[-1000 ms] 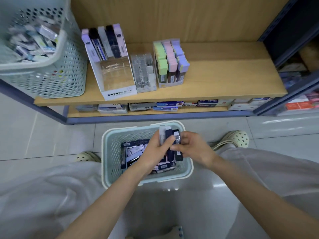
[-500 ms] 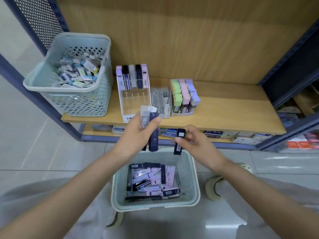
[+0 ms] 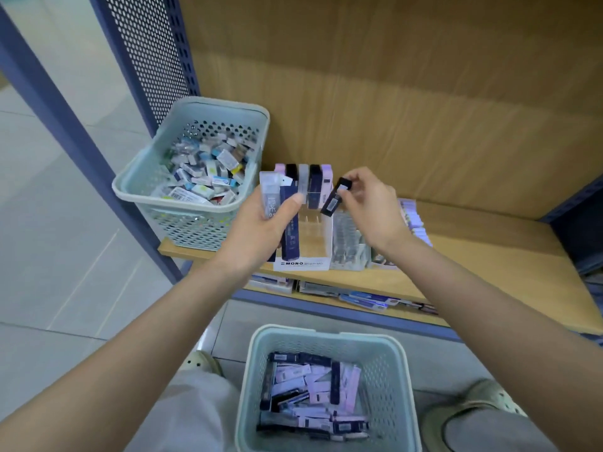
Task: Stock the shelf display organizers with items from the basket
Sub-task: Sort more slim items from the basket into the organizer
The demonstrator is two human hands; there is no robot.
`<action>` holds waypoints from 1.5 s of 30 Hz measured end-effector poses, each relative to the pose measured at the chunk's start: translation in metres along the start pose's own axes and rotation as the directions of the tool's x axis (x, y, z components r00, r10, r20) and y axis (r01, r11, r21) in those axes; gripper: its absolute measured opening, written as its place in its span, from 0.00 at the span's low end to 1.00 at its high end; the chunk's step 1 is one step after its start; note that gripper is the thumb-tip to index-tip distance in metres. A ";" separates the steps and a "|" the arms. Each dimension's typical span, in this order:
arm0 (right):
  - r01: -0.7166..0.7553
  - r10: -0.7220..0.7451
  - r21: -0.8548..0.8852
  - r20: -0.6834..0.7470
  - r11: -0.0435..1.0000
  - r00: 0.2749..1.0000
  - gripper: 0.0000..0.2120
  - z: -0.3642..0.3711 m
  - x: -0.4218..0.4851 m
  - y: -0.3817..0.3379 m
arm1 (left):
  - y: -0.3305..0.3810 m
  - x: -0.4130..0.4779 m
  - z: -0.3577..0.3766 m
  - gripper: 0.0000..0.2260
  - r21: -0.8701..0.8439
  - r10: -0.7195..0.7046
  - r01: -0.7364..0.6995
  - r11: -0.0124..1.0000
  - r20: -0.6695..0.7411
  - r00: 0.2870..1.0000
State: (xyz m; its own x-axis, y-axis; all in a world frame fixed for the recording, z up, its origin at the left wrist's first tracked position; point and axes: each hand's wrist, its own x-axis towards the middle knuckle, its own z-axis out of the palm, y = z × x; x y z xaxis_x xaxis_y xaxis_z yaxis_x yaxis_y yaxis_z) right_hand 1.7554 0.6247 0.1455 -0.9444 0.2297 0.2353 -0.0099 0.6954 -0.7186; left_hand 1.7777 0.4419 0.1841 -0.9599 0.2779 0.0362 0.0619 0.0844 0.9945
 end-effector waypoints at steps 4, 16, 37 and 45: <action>0.098 -0.103 -0.104 -0.038 0.990 0.994 0.06 0.017 0.032 0.004 | -0.008 0.009 -0.011 0.05 -0.023 -0.043 0.042 0.999 -0.049 0.998; 0.144 -0.122 -0.280 0.092 0.949 0.988 0.09 0.039 0.076 0.015 | -0.012 0.035 -0.012 0.04 -0.116 -0.159 0.149 0.982 -0.090 0.983; 0.241 -0.134 -0.298 0.339 0.924 0.931 0.07 0.057 0.072 0.027 | -0.016 0.041 -0.019 0.05 -0.068 -0.159 0.150 0.986 -0.143 0.977; 0.177 -0.129 -0.134 0.307 0.975 0.943 0.06 0.076 0.059 0.032 | -0.023 0.044 -0.025 0.04 -0.044 -0.194 0.190 0.981 -0.160 0.968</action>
State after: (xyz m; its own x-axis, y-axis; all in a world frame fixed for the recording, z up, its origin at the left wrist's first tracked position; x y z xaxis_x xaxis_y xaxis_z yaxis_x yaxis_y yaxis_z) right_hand 1.6743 0.6084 0.0865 -0.9901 -0.0825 0.1133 -0.1329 0.8101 -0.5710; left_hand 1.7268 0.4284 0.1652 -0.9848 0.0992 -0.1424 -0.1332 0.0934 0.9867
